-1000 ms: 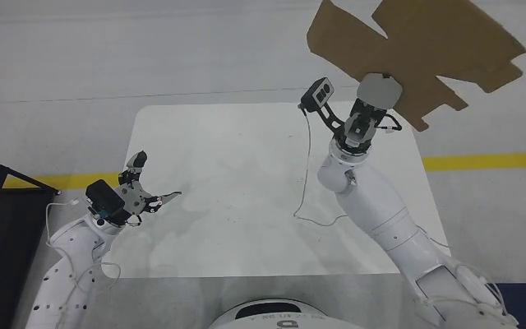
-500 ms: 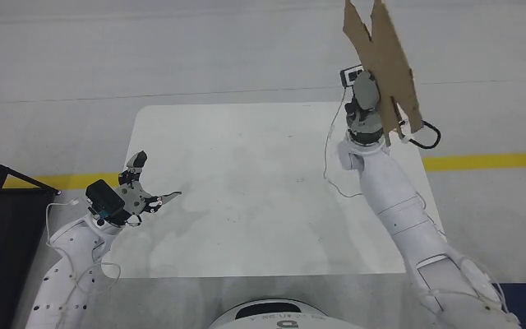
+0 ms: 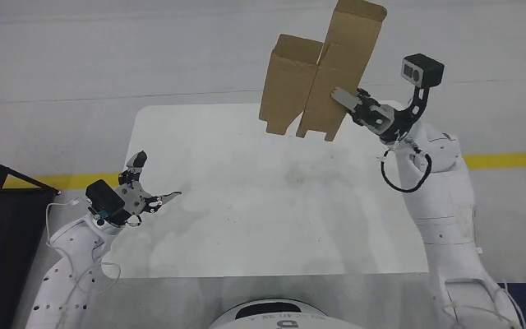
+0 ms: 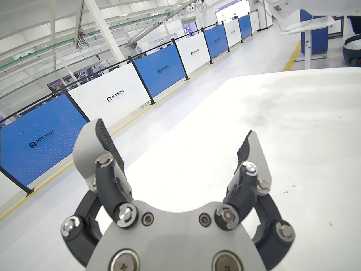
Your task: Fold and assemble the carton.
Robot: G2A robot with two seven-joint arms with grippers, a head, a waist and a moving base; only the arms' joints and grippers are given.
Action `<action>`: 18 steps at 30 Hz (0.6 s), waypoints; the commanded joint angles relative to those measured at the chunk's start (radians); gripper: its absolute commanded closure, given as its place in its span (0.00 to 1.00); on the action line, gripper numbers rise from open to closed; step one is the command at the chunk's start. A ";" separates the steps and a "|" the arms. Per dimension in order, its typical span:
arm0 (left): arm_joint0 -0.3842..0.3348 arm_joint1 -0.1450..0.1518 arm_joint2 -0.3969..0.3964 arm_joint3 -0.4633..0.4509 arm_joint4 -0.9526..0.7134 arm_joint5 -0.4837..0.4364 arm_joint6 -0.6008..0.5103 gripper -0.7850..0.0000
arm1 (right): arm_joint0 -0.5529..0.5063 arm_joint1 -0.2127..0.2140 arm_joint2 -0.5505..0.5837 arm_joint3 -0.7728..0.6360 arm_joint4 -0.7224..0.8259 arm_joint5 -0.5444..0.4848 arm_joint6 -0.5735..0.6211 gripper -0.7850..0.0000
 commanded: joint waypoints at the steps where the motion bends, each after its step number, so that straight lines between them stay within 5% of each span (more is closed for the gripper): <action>1: 0.000 0.000 0.000 0.000 0.000 0.000 0.000 0.00 | -0.027 0.000 0.015 -0.038 -0.144 -0.021 -0.054 1.00; 6: 0.000 0.000 0.000 0.000 0.000 0.000 0.000 0.00 | -0.113 0.001 0.040 -0.080 -0.211 -0.077 -0.182 1.00; 18: 0.000 0.000 0.000 0.000 0.000 0.000 0.000 0.00 | -0.113 0.001 0.040 -0.080 -0.211 -0.077 -0.182 1.00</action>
